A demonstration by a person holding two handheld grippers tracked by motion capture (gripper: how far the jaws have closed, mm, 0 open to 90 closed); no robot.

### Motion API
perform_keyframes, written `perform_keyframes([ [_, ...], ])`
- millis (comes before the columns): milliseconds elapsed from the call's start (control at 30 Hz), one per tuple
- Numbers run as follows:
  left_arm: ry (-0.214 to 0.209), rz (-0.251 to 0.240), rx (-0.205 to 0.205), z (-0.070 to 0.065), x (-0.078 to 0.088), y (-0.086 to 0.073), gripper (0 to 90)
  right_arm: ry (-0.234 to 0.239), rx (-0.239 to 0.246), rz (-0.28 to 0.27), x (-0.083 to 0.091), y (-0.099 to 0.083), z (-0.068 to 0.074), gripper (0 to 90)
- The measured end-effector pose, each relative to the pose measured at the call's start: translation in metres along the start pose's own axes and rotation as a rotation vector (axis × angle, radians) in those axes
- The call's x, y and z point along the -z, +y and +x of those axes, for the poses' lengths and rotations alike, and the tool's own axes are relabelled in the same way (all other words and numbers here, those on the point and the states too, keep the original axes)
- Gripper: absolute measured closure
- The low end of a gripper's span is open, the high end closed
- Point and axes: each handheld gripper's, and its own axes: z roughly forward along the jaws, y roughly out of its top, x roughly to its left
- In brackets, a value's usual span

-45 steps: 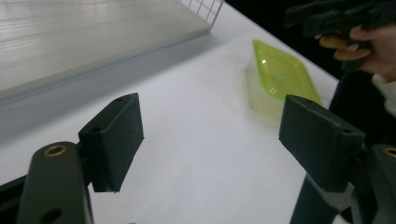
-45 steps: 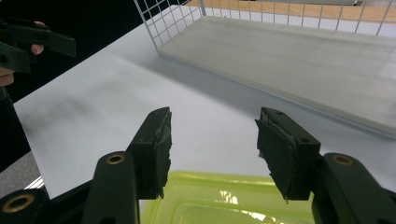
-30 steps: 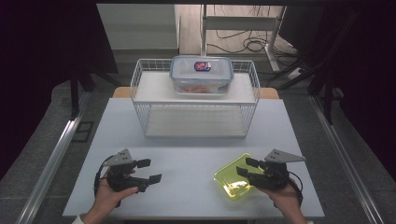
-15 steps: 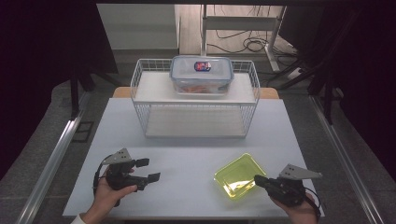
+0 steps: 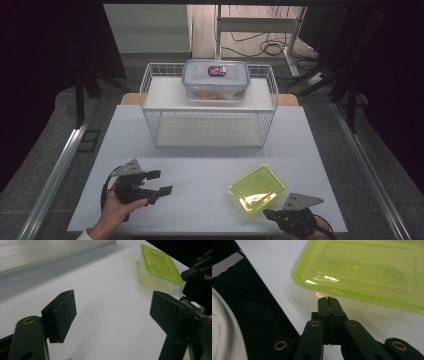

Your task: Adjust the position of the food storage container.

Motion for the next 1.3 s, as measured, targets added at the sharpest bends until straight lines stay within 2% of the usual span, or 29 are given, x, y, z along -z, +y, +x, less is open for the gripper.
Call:
perform_keyframes([
  [133,-0.002,0.0,0.001,0.001,0.0,0.0,21.0,0.022,0.024,0.026,-0.005,0.001,0.003,89.4],
  [167,-0.002,0.0,0.0,0.001,0.0,0.0,21.0,0.025,0.029,0.047,-0.01,0.001,0.003,89.5],
  [333,-0.003,-0.001,0.0,0.001,0.0,0.0,21.0,0.03,0.037,0.057,-0.015,0.007,0.005,89.5],
  [433,-0.001,0.004,-0.002,0.001,-0.001,0.0,21.0,0.027,0.06,0.081,-0.022,0.014,0.01,89.5],
  [633,0.0,0.006,-0.004,0.001,-0.001,0.0,21.0,0.014,0.067,0.107,-0.038,0.023,0.015,89.4],
  [867,0.001,0.011,-0.007,0.002,-0.001,0.0,20.9,-0.012,0.04,0.101,-0.051,0.032,0.019,89.5],
  [1033,0.003,0.013,-0.008,0.002,-0.002,0.0,20.9,-0.035,0.025,0.076,-0.062,0.037,0.02,89.5],
  [1133,0.003,0.011,-0.008,0.002,-0.001,0.0,20.9,-0.022,0.021,0.076,-0.064,0.037,0.022,89.4],
  [1233,-0.001,0.006,-0.004,0.002,0.0,0.0,20.9,-0.009,0.036,0.068,-0.06,0.035,0.029,89.4],
  [1267,-0.001,0.004,-0.002,0.002,0.0,0.0,20.9,-0.009,0.038,0.056,-0.055,0.034,0.031,89.4],
  [1300,-0.002,0.004,-0.001,0.002,0.0,0.0,20.9,-0.026,0.04,0.018,-0.039,0.034,0.032,89.4],
])
